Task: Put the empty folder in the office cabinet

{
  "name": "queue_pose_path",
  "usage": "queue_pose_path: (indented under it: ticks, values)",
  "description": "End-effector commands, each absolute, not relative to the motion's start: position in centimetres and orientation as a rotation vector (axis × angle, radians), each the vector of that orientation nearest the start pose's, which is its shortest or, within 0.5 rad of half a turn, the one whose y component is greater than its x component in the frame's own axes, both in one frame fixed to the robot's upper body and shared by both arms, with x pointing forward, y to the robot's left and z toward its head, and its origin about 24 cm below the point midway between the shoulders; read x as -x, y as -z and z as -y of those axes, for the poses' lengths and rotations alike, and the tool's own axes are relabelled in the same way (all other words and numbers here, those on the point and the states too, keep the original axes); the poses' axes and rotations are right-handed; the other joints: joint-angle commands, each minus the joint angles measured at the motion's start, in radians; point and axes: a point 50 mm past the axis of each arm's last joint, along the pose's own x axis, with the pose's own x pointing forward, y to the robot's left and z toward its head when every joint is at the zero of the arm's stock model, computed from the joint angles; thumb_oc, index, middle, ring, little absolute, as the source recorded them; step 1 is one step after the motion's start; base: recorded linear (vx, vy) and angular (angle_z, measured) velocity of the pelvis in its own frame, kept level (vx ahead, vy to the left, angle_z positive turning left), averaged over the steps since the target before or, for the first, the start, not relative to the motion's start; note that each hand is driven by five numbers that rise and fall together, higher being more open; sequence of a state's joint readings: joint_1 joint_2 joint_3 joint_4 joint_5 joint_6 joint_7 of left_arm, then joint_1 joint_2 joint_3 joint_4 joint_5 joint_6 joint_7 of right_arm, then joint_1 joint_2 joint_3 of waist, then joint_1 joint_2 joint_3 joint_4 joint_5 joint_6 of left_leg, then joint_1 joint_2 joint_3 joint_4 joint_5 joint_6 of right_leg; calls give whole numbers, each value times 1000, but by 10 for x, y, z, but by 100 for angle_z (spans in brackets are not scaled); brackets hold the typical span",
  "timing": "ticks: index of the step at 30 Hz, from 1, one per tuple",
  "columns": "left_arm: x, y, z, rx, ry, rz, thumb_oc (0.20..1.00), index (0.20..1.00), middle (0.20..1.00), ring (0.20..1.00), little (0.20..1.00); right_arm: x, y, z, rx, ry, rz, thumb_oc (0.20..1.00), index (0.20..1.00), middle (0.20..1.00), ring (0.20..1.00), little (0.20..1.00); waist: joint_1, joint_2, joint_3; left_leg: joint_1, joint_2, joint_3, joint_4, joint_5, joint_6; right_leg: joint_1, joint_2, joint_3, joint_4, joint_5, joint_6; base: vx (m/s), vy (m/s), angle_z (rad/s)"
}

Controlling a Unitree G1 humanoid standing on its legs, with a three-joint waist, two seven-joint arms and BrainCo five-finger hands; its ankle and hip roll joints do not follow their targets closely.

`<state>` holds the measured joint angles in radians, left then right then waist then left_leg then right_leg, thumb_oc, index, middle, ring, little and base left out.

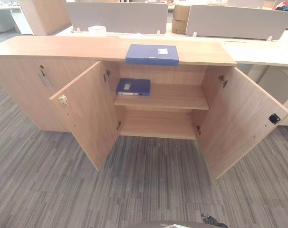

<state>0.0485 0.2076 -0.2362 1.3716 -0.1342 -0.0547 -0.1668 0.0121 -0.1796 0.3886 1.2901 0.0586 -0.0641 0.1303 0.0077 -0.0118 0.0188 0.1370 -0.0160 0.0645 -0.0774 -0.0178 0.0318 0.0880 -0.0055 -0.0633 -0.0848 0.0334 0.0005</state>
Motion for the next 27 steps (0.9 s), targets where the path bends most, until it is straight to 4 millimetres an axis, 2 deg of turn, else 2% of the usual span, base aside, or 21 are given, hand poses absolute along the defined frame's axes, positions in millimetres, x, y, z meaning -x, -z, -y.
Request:
queue_pose_path:
  ticks: [1, 27]
  values:
    - [-46, 175, -205, -90, 114, -1378, 1000, 1000, 1000, 1000, 1000, -75, 170, 205, 357, -320, -1297, 1000, 1000, 1000, 1000, 1000, -5, -1, 9, -10, -19, 5, -10, -26, -24, -3, -10, 10, 13, 1, 62, 0, 0, 0]
    - [-43, 175, -210, -80, 81, -1390, 1000, 1000, 1000, 1000, 1000, -71, 171, 204, 350, -324, -1307, 1000, 1000, 1000, 1000, 1000, -3, -4, 8, -5, -17, 5, -10, -25, -27, 2, -7, 5, 11, -3, 60, 0, 0, 0]
